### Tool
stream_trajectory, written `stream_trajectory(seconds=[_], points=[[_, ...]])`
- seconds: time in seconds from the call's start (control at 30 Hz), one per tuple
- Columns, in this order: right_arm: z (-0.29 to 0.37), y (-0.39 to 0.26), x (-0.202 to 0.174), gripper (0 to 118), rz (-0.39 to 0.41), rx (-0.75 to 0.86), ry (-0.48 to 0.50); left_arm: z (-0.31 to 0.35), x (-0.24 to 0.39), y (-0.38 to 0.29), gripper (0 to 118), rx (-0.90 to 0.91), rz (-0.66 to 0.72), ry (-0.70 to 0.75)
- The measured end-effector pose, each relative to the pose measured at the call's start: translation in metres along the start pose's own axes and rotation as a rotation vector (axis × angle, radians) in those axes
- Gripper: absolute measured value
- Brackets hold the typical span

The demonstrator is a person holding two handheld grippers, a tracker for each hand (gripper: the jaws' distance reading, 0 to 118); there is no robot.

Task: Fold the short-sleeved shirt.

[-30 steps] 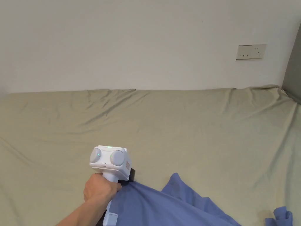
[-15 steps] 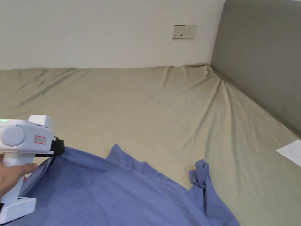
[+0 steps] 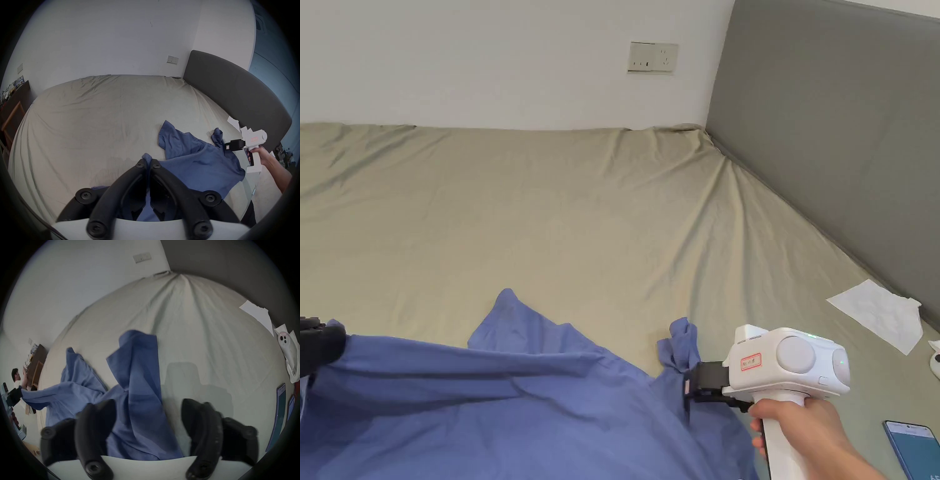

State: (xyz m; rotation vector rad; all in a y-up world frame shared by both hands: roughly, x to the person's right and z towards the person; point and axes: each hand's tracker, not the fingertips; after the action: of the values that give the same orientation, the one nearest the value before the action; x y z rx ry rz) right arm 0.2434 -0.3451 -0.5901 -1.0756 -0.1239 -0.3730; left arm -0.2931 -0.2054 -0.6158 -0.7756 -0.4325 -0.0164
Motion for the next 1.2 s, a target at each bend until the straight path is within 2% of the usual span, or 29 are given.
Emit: stream_trajectory(seconds=[0.1, 0.13, 0.17, 0.23, 0.37, 0.53, 0.83, 0.93, 1.07, 1.2], points=[[0.000, -0.008, 0.002, 18, 0.011, -0.013, -0.008, 0.002, 0.005, -0.001, 2, -0.002, -0.024, 0.006], [0.001, -0.010, 0.004, 7, 0.003, -0.012, -0.009, 0.002, 0.006, -0.001, 2, 0.002, -0.030, 0.010], [0.005, -0.012, 0.006, 4, -0.005, -0.002, -0.001, 0.003, 0.006, -0.001, 2, 0.002, -0.034, 0.008], [0.019, -0.015, 0.006, 3, -0.010, 0.033, 0.018, 0.009, 0.006, 0.000, 2, 0.014, -0.015, 0.003], [0.076, -0.005, -0.012, 2, 0.151, 0.178, 0.001, 0.036, 0.003, 0.008, 2, 0.049, -0.039, 0.026], [0.174, 0.020, -0.041, 2, 0.214, 0.319, 0.080, 0.102, -0.012, 0.032, 2, 0.145, -0.013, 0.099], [0.324, 0.050, -0.124, 2, 0.412, 0.556, 0.081, 0.236, -0.027, 0.083, 2, 0.337, -0.040, 0.253], [0.368, 0.063, -0.152, 2, 0.448, 0.648, 0.068, 0.275, -0.036, 0.105, 2, 0.396, -0.001, 0.283], [0.418, 0.081, -0.187, 2, 0.472, 0.723, 0.081, 0.314, -0.039, 0.129, 2, 0.455, -0.024, 0.342], [0.450, 0.104, -0.221, 2, 0.546, 0.792, 0.024, 0.336, -0.043, 0.156, 2, 0.517, -0.061, 0.404]])
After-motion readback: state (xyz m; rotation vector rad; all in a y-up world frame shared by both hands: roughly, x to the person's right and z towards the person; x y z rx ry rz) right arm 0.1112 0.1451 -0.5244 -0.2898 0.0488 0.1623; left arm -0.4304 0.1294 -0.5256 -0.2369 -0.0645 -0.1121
